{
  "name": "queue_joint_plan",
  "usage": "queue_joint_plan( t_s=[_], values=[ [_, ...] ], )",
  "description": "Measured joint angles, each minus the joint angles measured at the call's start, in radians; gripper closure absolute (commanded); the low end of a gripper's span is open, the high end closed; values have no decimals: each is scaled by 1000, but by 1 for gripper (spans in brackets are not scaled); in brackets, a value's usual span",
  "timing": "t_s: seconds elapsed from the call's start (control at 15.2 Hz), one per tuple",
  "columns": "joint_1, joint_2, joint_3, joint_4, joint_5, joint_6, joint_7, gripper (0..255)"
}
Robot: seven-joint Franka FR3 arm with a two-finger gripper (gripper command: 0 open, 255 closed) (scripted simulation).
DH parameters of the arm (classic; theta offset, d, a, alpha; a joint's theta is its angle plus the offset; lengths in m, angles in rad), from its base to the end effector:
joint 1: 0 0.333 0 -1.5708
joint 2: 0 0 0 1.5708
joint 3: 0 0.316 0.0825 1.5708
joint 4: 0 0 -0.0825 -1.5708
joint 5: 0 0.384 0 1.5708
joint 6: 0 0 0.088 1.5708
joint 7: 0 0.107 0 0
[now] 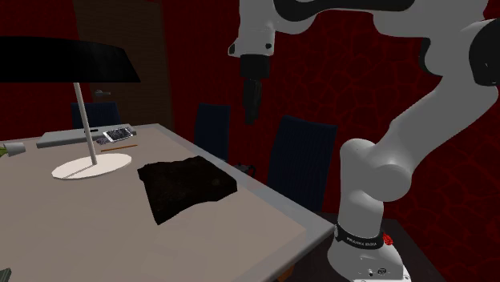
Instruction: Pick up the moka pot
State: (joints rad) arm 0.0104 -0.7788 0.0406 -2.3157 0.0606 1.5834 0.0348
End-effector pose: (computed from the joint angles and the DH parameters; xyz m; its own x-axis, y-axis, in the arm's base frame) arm 0.3099 0.0265 0.6083 0.9990 0.0050 0.0449 0.0066 -0.9994 -0.0336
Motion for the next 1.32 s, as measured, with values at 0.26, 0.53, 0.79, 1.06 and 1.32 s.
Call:
queue_joint_plan(
  t_s=[0.26,0.53,0.79,1.06,1.32],
  values=[
    [-15,16,-35,-30,-22,40,-36,0],
    [-47,73,-107,-53,-66,109,-108,0],
    [-72,146,-167,-69,-97,189,-167,0],
    [-99,228,-236,-72,-125,268,-235,0],
    [-122,337,-307,-51,-140,349,-309,0]
  ],
)
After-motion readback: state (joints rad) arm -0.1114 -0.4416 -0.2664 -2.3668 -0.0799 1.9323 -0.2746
